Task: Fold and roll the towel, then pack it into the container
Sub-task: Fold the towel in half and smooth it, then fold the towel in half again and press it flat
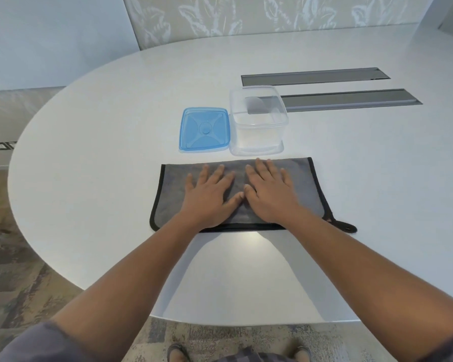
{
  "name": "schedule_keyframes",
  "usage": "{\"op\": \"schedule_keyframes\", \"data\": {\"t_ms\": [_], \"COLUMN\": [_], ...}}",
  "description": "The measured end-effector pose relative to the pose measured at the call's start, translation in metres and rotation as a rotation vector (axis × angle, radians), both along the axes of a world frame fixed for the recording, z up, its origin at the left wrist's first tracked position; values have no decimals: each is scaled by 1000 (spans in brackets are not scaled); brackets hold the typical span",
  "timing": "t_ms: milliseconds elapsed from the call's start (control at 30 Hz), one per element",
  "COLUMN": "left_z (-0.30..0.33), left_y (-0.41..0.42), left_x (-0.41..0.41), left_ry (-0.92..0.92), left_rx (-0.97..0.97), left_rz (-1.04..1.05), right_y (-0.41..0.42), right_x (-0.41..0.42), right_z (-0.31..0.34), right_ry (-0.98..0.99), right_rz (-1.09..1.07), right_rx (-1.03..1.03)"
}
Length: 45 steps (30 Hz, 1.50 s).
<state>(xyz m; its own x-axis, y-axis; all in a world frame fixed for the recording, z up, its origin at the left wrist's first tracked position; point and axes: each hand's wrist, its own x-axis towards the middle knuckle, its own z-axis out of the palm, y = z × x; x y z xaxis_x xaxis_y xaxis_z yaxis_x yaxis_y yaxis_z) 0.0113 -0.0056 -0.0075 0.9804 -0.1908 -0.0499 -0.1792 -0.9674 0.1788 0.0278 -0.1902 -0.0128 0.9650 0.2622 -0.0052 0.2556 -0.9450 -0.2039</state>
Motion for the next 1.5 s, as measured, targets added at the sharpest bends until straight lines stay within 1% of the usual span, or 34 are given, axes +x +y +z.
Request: {"op": "schedule_keyframes", "data": {"t_ms": [67, 167, 300, 367, 500, 567, 633, 700, 733, 800, 867, 900, 967, 1100, 1267, 1333, 1400, 1500], "left_z": [-4, -3, -1, -1, -2, -2, 1, 8, 13, 20, 25, 27, 30, 31, 33, 39, 44, 56], "left_y": [2, 13, 32, 44, 58, 60, 63, 69, 73, 82, 89, 92, 96, 101, 98, 96, 98, 108], "left_x": [2, 5, 7, 6, 4, 7, 11, 17, 19, 23, 25, 25, 26, 26, 24, 24, 22, 17], "left_ry": [57, 106, 125, 120, 112, 99, 70, 28, 18, 41, 102, 133, 172, 211, 212, 250, 259, 173], "left_rx": [36, 81, 97, 80, 31, -26, -126, -228, -261, -290, -310, -318, -352, -482, -597, -654, -663, -635], "left_rz": [1, 42, 177, 250, 333, 384, 473, 559, 586, 610, 618, 624, 629, 646, 604, 618, 634, 663], "right_y": [5, -5, -22, -30, -41, -40, -34, -20, -10, 15, 38, 48, 62, 75, 76, 76, 80, 92], "right_x": [8, 19, 25, 24, 24, 24, 21, 17, 15, 8, 1, -2, -2, 3, 4, 4, 2, 2], "right_z": [-2, -3, -2, -2, -4, -4, -2, -1, 0, 5, 14, 18, 25, 24, 19, 16, 15, 15], "right_ry": [59, 103, 118, 106, 99, 111, 73, -1, -7, 68, 183, 225, 286, 331, 295, 278, 252, 276], "right_rz": [12, -22, -125, -172, -247, -282, -292, -224, -176, -122, -147, -173, -211, -245, -249, -286, -308, -312], "right_rx": [12, -43, -88, -87, -85, -96, -79, 52, 192, 568, 916, 1034, 1187, 1268, 1289, 1288, 1273, 1335]}}
